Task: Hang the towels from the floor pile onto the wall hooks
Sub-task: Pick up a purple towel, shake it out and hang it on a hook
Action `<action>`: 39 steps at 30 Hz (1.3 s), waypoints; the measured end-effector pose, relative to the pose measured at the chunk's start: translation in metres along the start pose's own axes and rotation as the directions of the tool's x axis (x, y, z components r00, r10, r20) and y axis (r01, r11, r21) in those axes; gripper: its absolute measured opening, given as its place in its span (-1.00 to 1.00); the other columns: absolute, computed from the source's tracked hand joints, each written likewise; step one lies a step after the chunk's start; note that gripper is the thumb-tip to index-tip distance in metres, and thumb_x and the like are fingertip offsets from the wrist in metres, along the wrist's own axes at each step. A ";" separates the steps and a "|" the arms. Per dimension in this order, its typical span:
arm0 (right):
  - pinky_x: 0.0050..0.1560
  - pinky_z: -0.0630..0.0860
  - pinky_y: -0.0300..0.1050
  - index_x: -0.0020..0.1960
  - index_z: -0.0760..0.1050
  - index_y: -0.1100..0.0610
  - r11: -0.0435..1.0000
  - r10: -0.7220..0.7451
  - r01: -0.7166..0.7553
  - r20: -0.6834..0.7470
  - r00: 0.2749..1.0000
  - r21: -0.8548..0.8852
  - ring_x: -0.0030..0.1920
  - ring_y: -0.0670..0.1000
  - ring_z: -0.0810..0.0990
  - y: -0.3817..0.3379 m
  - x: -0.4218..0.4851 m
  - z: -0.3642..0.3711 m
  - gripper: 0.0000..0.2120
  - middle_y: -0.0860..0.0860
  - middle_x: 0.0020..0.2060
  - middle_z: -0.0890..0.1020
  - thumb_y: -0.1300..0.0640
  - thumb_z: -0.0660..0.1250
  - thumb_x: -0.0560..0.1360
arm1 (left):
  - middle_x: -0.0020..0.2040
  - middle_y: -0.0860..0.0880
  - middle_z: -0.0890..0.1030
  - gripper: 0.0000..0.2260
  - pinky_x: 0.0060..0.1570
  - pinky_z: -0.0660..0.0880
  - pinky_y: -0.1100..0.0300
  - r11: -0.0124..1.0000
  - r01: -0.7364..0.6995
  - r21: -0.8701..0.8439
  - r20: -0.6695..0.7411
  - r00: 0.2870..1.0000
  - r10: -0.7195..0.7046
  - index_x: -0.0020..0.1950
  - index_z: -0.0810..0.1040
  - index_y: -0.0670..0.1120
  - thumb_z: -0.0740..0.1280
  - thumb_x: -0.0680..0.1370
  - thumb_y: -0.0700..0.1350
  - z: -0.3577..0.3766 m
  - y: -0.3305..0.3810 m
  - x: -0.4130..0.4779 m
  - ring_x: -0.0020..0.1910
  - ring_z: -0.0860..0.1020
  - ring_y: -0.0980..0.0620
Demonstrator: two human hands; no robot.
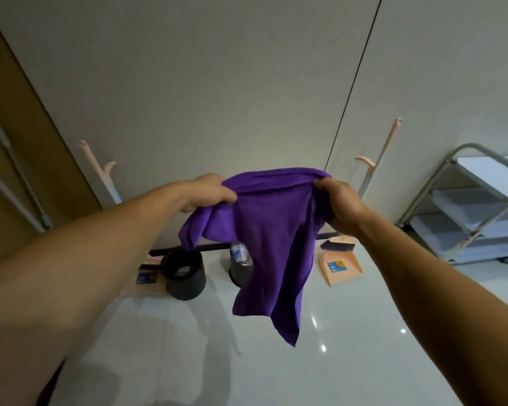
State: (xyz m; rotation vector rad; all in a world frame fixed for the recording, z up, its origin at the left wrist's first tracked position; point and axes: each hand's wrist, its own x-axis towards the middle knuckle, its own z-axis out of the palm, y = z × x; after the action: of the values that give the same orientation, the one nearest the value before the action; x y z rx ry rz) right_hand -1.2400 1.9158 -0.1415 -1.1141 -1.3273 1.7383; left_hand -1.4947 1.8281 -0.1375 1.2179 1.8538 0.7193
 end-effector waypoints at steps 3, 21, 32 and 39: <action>-0.17 0.58 -0.10 0.03 0.60 0.25 0.995 0.039 -0.049 0.114 0.993 0.082 -0.15 0.13 0.68 0.002 0.014 0.021 -0.76 0.16 -0.14 0.70 0.09 0.29 0.54 | -0.32 -0.18 0.54 -0.88 -0.24 0.53 0.11 0.823 -0.081 -0.563 -0.112 0.993 0.022 -0.21 0.51 -0.20 0.21 0.34 -0.32 -0.020 0.025 -0.003 -0.34 0.55 -0.10; 0.15 0.56 0.10 0.06 0.57 0.27 0.949 0.009 -0.246 0.763 0.646 0.197 -0.01 0.17 0.64 -0.104 0.095 0.173 -0.69 0.22 -0.03 0.65 0.04 0.37 0.48 | 0.20 -0.17 0.61 -0.54 0.22 0.50 0.03 0.768 0.005 -0.641 -0.026 0.999 -0.028 0.26 0.53 -0.16 0.48 0.38 -0.13 -0.051 0.009 -0.016 0.20 0.57 -0.12; 0.18 0.55 0.02 0.24 0.56 0.23 0.984 0.156 -0.160 0.831 0.534 -0.082 0.14 0.14 0.64 -0.054 0.103 0.217 -0.55 0.19 0.13 0.65 -0.09 0.33 0.53 | 0.11 -0.29 0.61 -0.74 0.06 0.58 -0.03 0.437 -0.379 -0.816 -0.521 0.810 -0.270 0.17 0.54 -0.29 0.26 0.50 -0.32 -0.081 0.011 -0.022 -0.01 0.63 -0.20; -0.11 0.62 -0.02 0.04 0.56 0.29 0.989 0.092 0.011 0.665 0.741 -0.149 -0.13 0.10 0.66 -0.050 0.099 0.252 -0.73 0.17 -0.10 0.67 0.07 0.29 0.59 | 0.07 -0.23 0.64 -0.75 -0.09 0.61 0.08 0.486 -0.214 -0.848 -0.453 0.768 -0.453 0.06 0.63 -0.21 0.41 0.39 -0.34 -0.091 -0.034 -0.062 -0.07 0.66 -0.11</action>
State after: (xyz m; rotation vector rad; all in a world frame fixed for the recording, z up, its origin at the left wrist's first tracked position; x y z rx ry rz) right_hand -1.5095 1.9177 -0.0866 -0.5758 -1.8878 2.2206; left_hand -1.5744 1.7548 -0.0976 0.0920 1.5823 1.8853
